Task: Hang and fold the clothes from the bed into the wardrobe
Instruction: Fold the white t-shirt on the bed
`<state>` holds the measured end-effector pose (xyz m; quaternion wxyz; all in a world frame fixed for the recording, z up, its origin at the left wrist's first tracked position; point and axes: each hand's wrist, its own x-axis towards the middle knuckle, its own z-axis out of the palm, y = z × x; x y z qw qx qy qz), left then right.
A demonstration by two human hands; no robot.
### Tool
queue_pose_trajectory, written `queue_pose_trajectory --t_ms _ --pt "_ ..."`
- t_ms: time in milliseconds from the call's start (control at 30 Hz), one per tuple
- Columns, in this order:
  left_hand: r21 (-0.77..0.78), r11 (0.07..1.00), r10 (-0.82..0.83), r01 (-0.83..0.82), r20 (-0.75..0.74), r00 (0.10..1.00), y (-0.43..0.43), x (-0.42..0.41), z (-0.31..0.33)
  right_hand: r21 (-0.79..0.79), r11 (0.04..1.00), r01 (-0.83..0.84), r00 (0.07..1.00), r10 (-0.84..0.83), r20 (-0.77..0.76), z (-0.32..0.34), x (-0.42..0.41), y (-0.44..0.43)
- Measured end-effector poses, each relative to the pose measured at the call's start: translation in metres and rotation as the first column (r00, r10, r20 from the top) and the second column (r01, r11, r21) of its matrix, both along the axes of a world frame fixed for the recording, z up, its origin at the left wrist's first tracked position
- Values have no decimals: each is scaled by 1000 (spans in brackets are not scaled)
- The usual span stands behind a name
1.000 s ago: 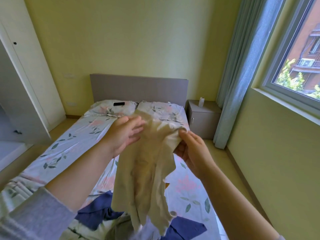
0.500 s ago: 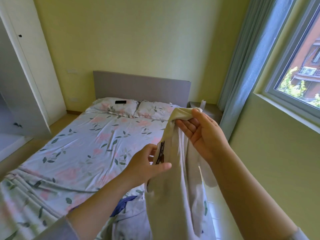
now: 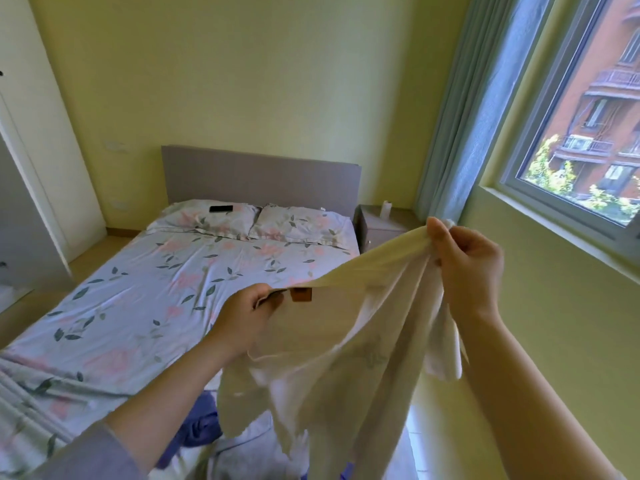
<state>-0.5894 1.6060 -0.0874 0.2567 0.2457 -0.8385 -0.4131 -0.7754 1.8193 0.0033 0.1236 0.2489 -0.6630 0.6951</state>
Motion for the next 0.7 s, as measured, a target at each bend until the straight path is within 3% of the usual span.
queue_pose_trajectory --t_ms 67,200,300,433,567,700 --pt "8 1000 -27 27 28 999 -6 3 4 43 993 109 994 -109 0 -8 -8 6" --pt "3 1000 -8 7 64 998 -16 9 7 -17 998 62 995 -60 85 -25 -16 14" --pt "-20 999 50 -48 89 995 -18 12 4 12 997 75 995 -76 67 -39 -21 19" --pt "65 995 76 -79 60 995 -15 11 3 197 980 -29 997 14 81 -49 -29 22" --pt "159 983 87 -89 17 996 -11 3 19 356 901 -249 957 172 235 -64 -36 33" --pt "201 979 -16 -10 123 992 -10 -1 36 525 833 -172 985 133 112 -77 -39 48"
